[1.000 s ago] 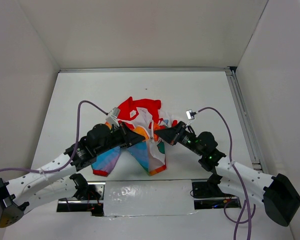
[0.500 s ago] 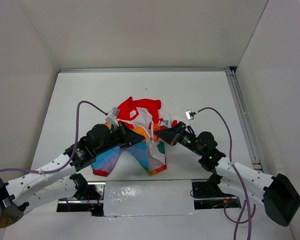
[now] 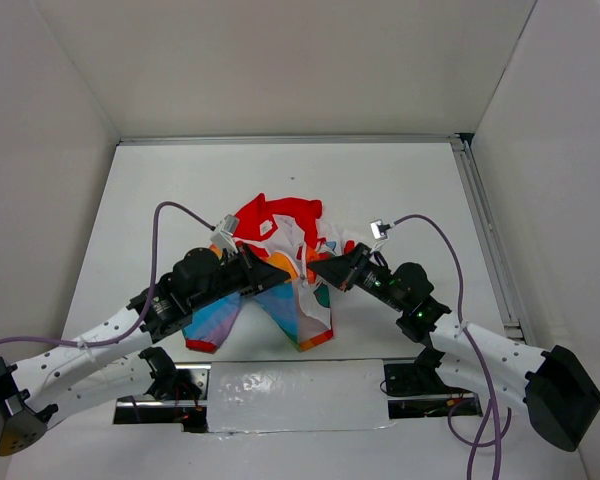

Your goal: Zip up the jacket

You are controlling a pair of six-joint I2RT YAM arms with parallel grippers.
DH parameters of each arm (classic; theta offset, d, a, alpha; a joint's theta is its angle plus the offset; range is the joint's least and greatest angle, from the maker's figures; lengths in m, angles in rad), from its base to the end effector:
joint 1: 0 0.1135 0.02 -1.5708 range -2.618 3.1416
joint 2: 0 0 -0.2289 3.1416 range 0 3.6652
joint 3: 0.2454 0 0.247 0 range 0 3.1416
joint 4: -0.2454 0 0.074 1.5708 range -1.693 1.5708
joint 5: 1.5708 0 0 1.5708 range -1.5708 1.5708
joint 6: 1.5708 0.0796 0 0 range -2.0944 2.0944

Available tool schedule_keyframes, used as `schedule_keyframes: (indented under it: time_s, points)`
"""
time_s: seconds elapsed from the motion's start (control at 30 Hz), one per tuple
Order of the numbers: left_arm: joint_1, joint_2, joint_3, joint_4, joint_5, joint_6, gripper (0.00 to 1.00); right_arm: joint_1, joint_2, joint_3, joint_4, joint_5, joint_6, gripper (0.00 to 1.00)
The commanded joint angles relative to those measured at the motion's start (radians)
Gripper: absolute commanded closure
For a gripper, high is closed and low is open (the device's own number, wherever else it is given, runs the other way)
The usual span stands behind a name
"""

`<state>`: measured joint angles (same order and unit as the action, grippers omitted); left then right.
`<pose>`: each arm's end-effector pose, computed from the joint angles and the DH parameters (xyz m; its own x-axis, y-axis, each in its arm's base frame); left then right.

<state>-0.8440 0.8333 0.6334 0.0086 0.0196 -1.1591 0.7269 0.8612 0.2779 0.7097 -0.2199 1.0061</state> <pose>0.1740 -0.1980 0.2650 -0.7470 -0.5388 -0.3895 0.1883 0.3903 -0.9012 0.1785 0.1820 0.2244 -0.6340 0.5394 -0.5541 -0.5132 0.2425 0.8233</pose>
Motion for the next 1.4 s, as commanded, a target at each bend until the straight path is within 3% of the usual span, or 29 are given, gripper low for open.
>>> schedule_keyframes:
  time_s: [0.0,0.63,1.37]
  points:
    - [-0.006,-0.008,-0.004,0.059,0.009,-0.008,1.00,0.009,0.001,0.020,0.056,0.024,-0.004,1.00]
    - [-0.007,0.006,0.008,0.048,0.034,-0.019,1.00,0.009,-0.050,0.017,0.022,0.086,-0.026,1.00]
    - [-0.006,-0.002,0.023,0.025,-0.013,-0.039,1.00,0.017,-0.056,0.003,-0.016,0.011,-0.031,1.00]
